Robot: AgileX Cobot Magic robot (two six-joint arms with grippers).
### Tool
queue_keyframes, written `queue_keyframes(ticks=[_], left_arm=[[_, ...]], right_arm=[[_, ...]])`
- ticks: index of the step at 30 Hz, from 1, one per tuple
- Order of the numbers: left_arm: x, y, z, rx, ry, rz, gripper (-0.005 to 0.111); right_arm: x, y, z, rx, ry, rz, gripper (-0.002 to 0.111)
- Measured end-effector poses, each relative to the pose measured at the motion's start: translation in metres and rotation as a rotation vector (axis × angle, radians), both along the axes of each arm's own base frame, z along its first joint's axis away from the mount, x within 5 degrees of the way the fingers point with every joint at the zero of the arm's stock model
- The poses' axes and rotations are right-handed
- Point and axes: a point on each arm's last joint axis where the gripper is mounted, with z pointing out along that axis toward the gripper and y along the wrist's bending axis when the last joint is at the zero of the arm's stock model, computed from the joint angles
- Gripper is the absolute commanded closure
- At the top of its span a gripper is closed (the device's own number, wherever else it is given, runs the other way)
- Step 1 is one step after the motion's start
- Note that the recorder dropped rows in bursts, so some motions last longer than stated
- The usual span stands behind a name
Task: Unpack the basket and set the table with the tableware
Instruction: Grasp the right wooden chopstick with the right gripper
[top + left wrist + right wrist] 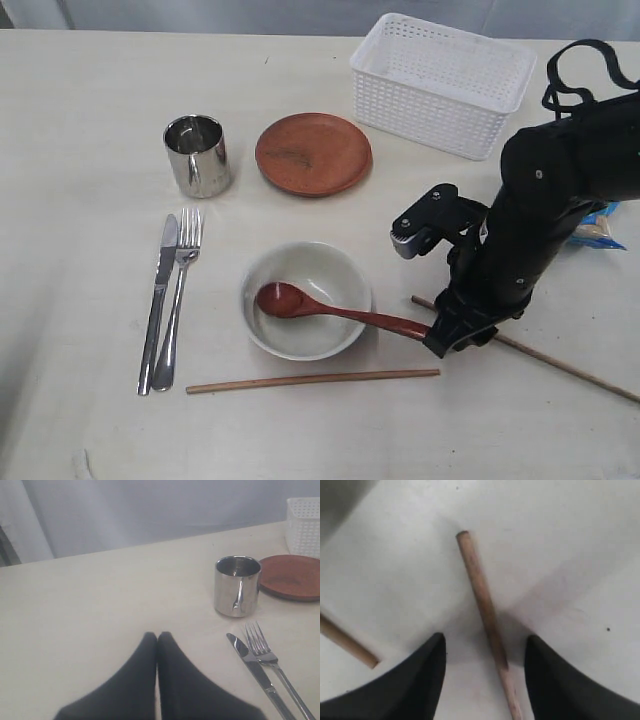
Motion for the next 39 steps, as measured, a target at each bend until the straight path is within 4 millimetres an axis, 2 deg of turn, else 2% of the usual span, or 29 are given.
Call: queue_keyframes(ticks=[2, 7, 8, 18, 23, 30, 35, 39], left_arm=[[0.0, 0.0, 0.0, 0.0, 0.0, 0.0, 0.107], [0.0, 0.0, 0.0, 0.0, 0.0, 0.0, 0.107], [0.0, 0.0, 0.0, 0.0, 0.0, 0.0, 0.107], [0.0, 0.0, 0.0, 0.0, 0.0, 0.0, 0.107], [0.0, 0.0, 0.0, 0.0, 0.0, 0.0, 0.107], [0.0, 0.0, 0.0, 0.0, 0.0, 0.0, 0.107], [0.0, 0.0, 0.0, 0.0, 0.0, 0.0, 0.107], [0.0, 0.0, 0.0, 0.0, 0.0, 0.0, 0.107]], right_arm=[[0.001, 0.0, 0.0, -0.001, -0.01, 0.006, 0.07], [0.004, -0.001, 0.0, -0.01, -0.04, 0.035, 0.107], [0.004, -0.001, 0.0, -0.012, -0.043, 0.041, 0.108], [0.004, -0.004, 0.0, -0.047, -0.044, 0.08, 0.109], [0.006, -0.011, 0.009, -0.105, -0.093, 0.098, 0.109], [0.007, -0.018, 0.045, -0.115, -0.256, 0.145, 0.109], [0.004, -0.023, 0.076, -0.156, -0.404, 0.302, 0.109], [-0.007, -0.018, 0.104, -0.152, -0.536, 0.447, 0.109]])
